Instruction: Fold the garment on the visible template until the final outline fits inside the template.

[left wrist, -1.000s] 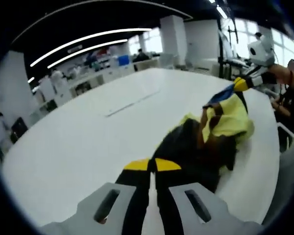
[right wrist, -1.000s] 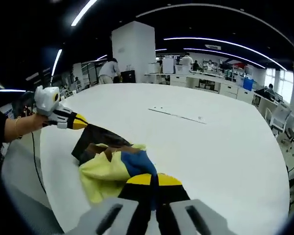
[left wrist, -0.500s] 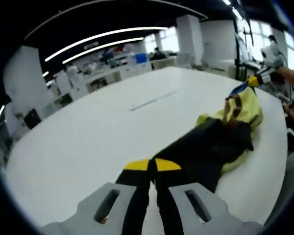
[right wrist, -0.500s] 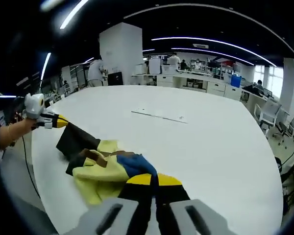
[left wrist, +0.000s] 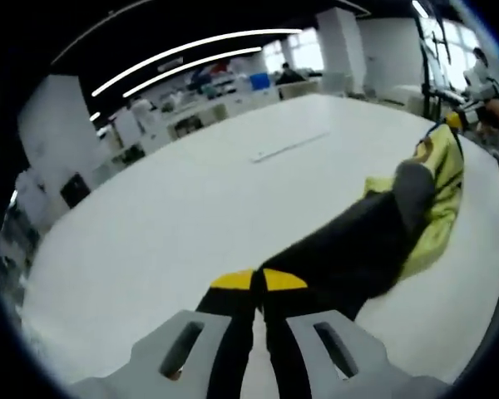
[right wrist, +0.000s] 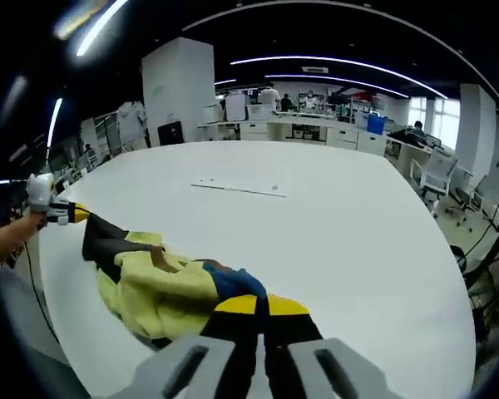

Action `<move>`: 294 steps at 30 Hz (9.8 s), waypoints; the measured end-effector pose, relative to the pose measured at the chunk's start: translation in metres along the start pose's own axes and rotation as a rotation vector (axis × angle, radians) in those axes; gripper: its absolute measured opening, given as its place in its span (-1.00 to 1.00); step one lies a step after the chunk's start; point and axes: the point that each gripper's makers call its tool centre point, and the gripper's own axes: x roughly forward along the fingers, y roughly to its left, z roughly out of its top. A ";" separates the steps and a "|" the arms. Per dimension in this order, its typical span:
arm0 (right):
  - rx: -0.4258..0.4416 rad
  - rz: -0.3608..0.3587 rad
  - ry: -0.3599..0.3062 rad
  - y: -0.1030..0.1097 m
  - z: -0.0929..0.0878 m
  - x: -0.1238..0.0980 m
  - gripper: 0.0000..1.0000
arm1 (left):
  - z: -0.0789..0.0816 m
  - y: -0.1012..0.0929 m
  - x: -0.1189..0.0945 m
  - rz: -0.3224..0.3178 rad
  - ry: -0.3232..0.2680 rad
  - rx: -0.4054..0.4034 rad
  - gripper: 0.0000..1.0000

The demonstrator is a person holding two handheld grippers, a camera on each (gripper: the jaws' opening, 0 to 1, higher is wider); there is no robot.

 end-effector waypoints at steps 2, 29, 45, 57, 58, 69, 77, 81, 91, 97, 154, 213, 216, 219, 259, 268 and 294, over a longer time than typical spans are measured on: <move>0.008 0.000 0.010 0.000 -0.004 0.001 -1.00 | -0.002 0.002 0.000 0.004 0.004 -0.007 -1.00; 0.087 0.051 0.036 0.004 -0.017 0.004 -1.00 | 0.058 -0.065 -0.009 -0.237 -0.146 -0.045 -0.42; 0.079 0.087 0.016 0.008 -0.015 0.001 -1.00 | 0.054 -0.138 0.021 -0.486 -0.055 -0.016 -0.56; 0.058 0.102 0.014 0.011 -0.018 -0.003 -1.00 | 0.029 -0.154 0.027 -0.509 0.051 0.019 -1.00; 0.056 0.102 0.011 0.012 -0.018 -0.003 -1.00 | 0.029 -0.153 0.027 -0.505 0.044 0.027 -1.00; 0.046 0.102 -0.041 0.016 0.002 -0.016 -1.00 | 0.070 -0.128 0.003 -0.399 -0.106 0.061 -1.00; 0.042 0.134 -0.091 0.024 0.033 -0.018 -1.00 | 0.103 -0.102 -0.015 -0.335 -0.200 -0.023 -1.00; 0.091 0.147 -0.116 0.024 0.051 -0.013 -1.00 | 0.121 -0.085 -0.014 -0.291 -0.249 -0.071 -1.00; 0.052 0.088 -0.161 0.020 0.098 0.014 -1.00 | 0.161 -0.051 0.006 -0.138 -0.347 -0.117 -1.00; 0.086 0.045 -0.175 0.007 0.119 0.040 -1.00 | 0.168 -0.038 0.038 -0.086 -0.346 -0.187 -1.00; 0.089 -0.005 0.022 -0.026 0.093 0.180 0.23 | 0.130 -0.016 0.170 -0.063 -0.130 -0.223 -0.06; -0.110 0.315 0.022 0.140 -0.016 0.051 -0.16 | 0.022 -0.118 0.019 -0.242 -0.162 -0.122 -0.04; -0.097 0.304 0.024 0.148 -0.023 0.055 -0.28 | 0.006 -0.126 0.024 -0.250 -0.093 -0.176 -0.25; -0.100 0.271 0.012 0.153 -0.027 0.059 -0.42 | -0.003 -0.130 0.026 -0.241 -0.082 -0.175 -0.38; -0.006 0.047 -0.077 0.054 0.003 0.030 -1.00 | -0.004 -0.146 0.005 -0.281 -0.021 -0.184 -1.00; -0.003 -0.060 -0.065 -0.016 0.018 0.016 -1.00 | 0.003 -0.149 -0.012 -0.285 -0.028 -0.153 -1.00; 0.130 -0.299 0.075 -0.162 0.004 0.006 -1.00 | -0.009 -0.149 -0.025 -0.283 0.005 -0.123 -1.00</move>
